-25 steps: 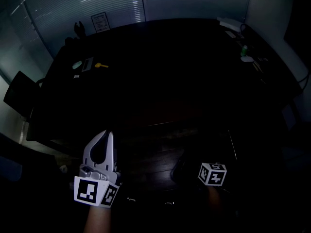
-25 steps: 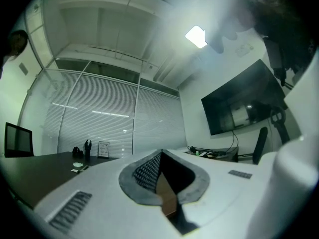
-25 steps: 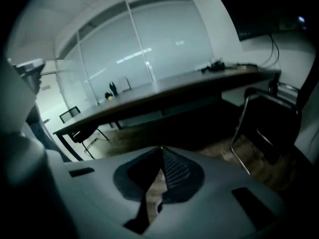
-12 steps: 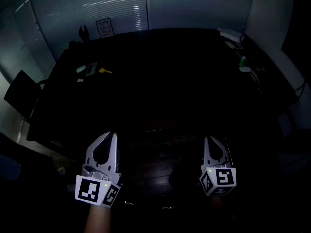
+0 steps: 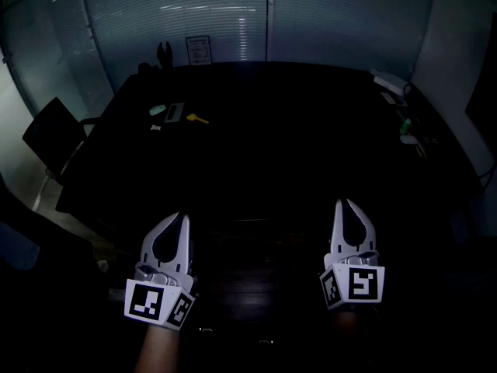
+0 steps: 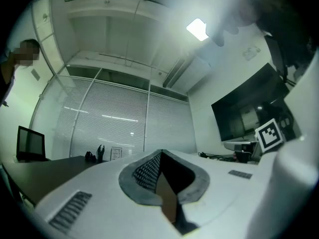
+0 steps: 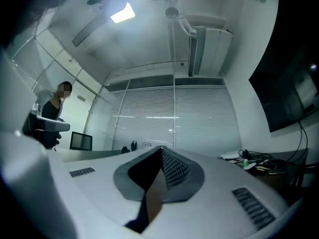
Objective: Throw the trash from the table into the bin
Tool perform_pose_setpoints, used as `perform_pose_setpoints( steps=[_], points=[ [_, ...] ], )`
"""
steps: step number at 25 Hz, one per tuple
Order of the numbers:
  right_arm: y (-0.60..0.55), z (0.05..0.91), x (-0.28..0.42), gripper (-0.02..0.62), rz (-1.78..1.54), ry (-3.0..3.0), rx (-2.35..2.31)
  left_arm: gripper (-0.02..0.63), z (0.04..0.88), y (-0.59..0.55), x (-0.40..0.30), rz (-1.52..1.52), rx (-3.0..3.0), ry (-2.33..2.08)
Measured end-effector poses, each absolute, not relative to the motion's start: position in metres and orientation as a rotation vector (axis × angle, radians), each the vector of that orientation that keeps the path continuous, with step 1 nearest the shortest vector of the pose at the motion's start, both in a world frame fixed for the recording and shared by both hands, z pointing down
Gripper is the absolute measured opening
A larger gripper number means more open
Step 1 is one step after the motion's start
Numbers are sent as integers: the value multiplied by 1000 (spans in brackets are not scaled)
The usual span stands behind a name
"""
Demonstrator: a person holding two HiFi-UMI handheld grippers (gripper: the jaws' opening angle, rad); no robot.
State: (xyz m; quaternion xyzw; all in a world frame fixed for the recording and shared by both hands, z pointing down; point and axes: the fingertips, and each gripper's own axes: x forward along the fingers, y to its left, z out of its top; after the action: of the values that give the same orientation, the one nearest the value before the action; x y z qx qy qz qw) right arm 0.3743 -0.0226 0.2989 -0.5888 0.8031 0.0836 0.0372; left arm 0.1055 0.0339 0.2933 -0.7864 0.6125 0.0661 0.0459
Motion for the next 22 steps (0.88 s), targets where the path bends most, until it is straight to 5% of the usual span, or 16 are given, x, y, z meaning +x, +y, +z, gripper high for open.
perform_pose_setpoints(
  steps=[22],
  points=[
    [-34,243,122,6,307,2501,-1632,0,253,31,-129,246,-2282,1917]
  ],
)
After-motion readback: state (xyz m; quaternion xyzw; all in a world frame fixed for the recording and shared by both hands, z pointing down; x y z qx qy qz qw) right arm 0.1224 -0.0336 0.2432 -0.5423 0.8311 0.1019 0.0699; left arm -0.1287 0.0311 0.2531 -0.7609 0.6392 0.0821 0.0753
